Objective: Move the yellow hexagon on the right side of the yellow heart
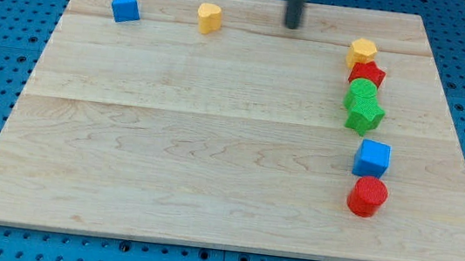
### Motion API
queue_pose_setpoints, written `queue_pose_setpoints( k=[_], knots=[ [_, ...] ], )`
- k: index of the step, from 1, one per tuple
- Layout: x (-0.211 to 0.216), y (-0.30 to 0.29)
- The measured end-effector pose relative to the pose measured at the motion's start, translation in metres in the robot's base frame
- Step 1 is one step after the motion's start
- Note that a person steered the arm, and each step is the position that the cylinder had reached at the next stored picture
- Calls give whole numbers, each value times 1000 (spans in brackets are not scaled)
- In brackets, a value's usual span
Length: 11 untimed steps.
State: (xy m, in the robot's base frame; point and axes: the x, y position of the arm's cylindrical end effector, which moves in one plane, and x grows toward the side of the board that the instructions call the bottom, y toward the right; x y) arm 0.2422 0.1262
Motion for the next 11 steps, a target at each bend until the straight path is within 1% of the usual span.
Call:
queue_pose_setpoints(
  k=[1, 2, 3, 4, 5, 6, 7, 8, 9, 10, 11],
  knots=[
    [5, 124],
    [52, 140],
    [68, 121],
    [54, 68],
    [20, 7],
    [37, 10],
    [49, 54],
    [73, 36],
    [73, -11],
    [45, -46],
    [70, -56]
  ],
)
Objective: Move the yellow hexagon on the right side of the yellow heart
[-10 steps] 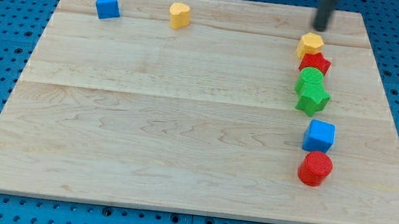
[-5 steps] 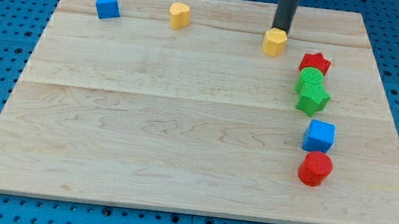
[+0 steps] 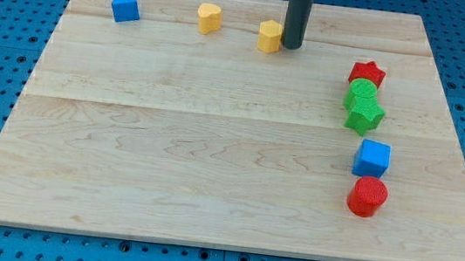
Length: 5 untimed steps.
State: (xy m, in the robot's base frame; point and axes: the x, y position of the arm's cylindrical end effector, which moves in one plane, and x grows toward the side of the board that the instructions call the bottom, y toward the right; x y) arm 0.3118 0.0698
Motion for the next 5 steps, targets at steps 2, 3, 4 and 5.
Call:
queue_pose_setpoints(
  k=[2, 3, 4, 5],
  knots=[
    [-15, -47],
    [-32, -42],
    [-35, -35],
    [-34, -31]
  ],
)
